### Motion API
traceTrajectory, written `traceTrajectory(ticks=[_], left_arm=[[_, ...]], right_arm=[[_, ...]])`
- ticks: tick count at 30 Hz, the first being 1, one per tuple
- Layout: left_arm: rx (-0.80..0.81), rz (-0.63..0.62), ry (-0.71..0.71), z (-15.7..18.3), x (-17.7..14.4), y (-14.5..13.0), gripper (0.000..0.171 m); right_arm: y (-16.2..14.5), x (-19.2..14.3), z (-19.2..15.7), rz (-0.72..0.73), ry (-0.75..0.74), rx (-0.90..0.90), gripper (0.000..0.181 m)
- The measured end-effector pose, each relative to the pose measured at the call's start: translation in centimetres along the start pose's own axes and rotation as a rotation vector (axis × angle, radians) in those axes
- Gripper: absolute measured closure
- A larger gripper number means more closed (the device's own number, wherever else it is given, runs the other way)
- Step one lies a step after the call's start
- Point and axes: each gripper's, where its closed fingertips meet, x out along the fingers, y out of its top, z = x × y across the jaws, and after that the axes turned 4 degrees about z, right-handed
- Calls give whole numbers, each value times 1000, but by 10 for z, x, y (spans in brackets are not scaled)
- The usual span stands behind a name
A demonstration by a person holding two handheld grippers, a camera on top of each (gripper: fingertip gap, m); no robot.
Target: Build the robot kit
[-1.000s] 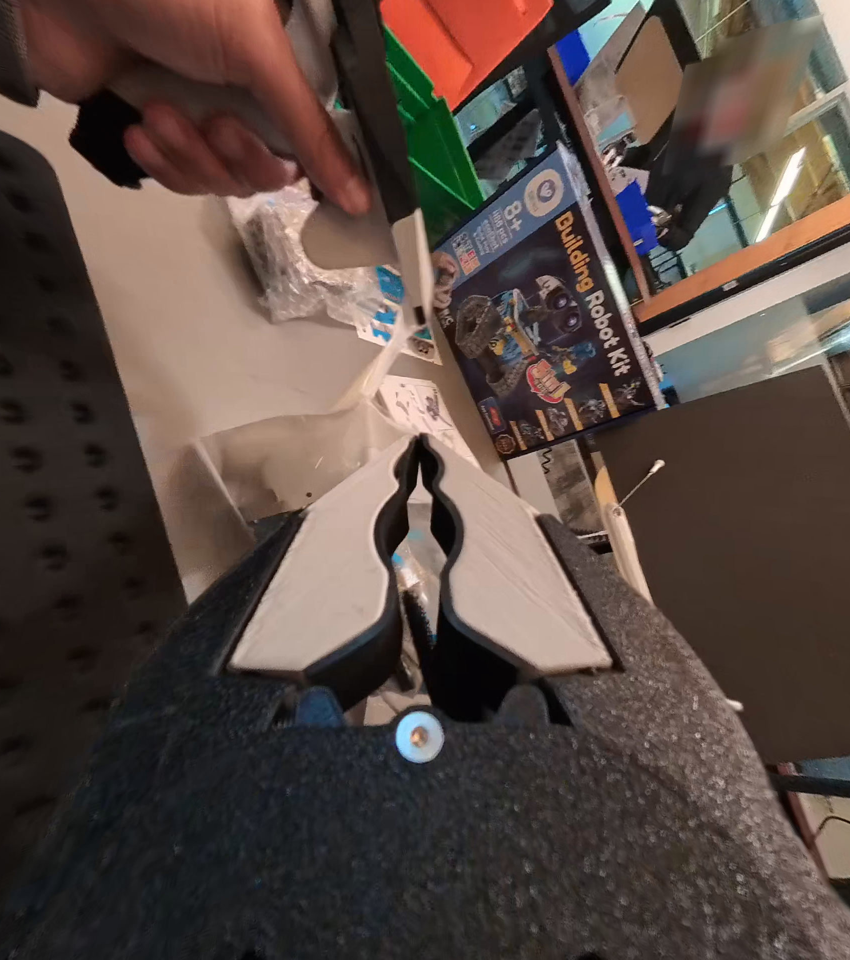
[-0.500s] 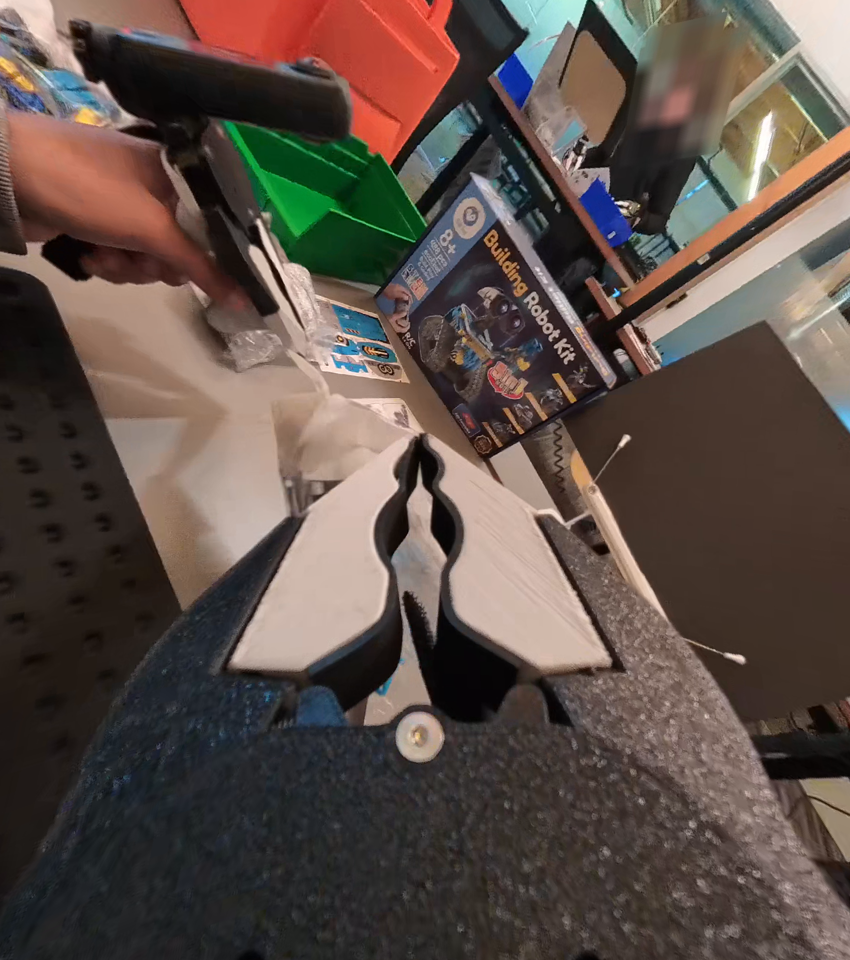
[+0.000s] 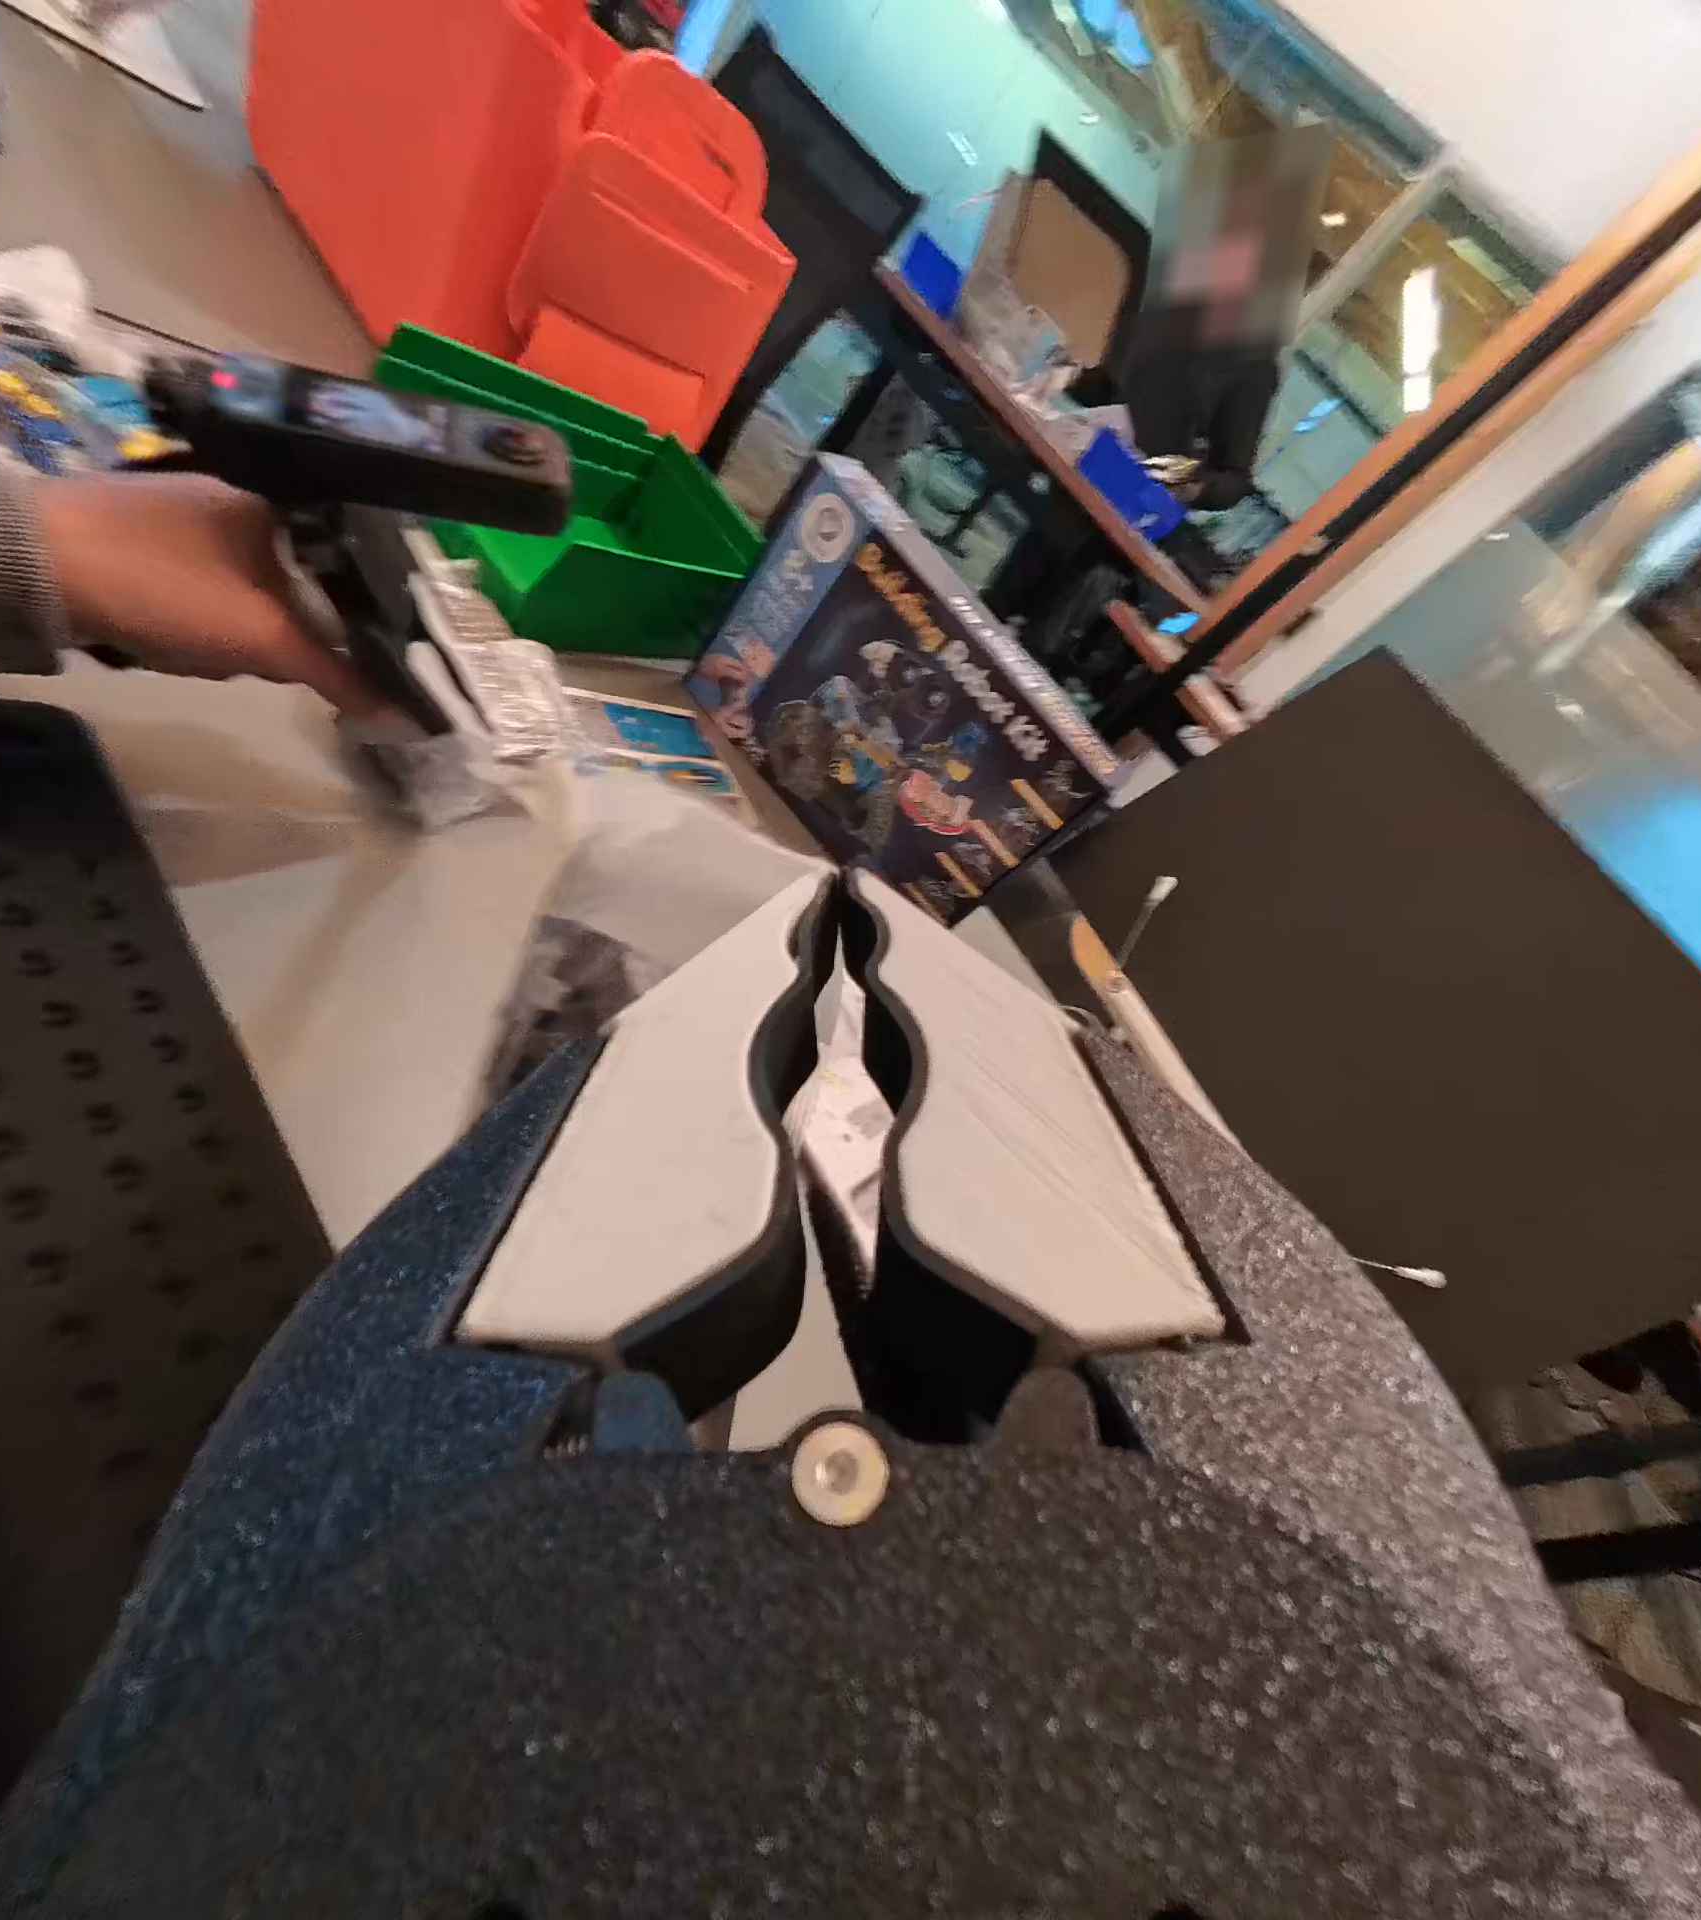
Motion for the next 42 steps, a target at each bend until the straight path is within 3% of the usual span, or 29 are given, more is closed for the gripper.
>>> traceTrajectory(ticks=[3,5,8,11,14,16,18,21,24,26,30,31,32,33,37,40,42], left_arm=[[17,-5,-14,7,-3,1,171],[34,-17,-97,26,-3,2,171],[45,34,-103,30,-10,12,171],[64,24,-98,27,-22,16,137],[63,86,-139,28,-48,34,132],[73,199,-135,26,-73,58,132],[134,326,-257,54,-104,83,132],[278,521,-546,128,-150,106,132],[351,679,-616,168,-170,129,133],[381,664,-644,185,-168,140,133],[517,513,-663,216,-143,131,133],[551,486,-647,220,-136,128,139],[576,474,-624,223,-131,126,159],[610,462,-655,229,-132,121,171],[649,495,-737,248,-151,123,171],[639,468,-818,262,-169,129,171],[595,422,-876,269,-178,138,171]], right_arm=[[-2,2,-1,-8,-7,5,181],[-5,4,-2,-25,-8,-13,181],[-6,3,2,-29,-8,15,181],[-8,-2,9,-36,-23,17,181],[-8,-5,14,-35,-17,43,181],[-9,-7,17,-36,-16,57,181],[-9,-10,19,-30,-7,70,181],[-4,-15,23,-7,-1,80,181],[-2,-19,22,7,25,79,181],[-7,-20,22,-17,39,95,181],[-13,-23,26,-41,26,110,181],[-14,-24,28,-47,19,110,181],[-16,-25,33,-55,3,109,181],[-19,-26,38,-68,-16,112,181],[-48,-28,62,-134,-65,191,181],[-69,-25,66,-136,-10,326,181],[-78,-25,67,-88,41,395,165]])
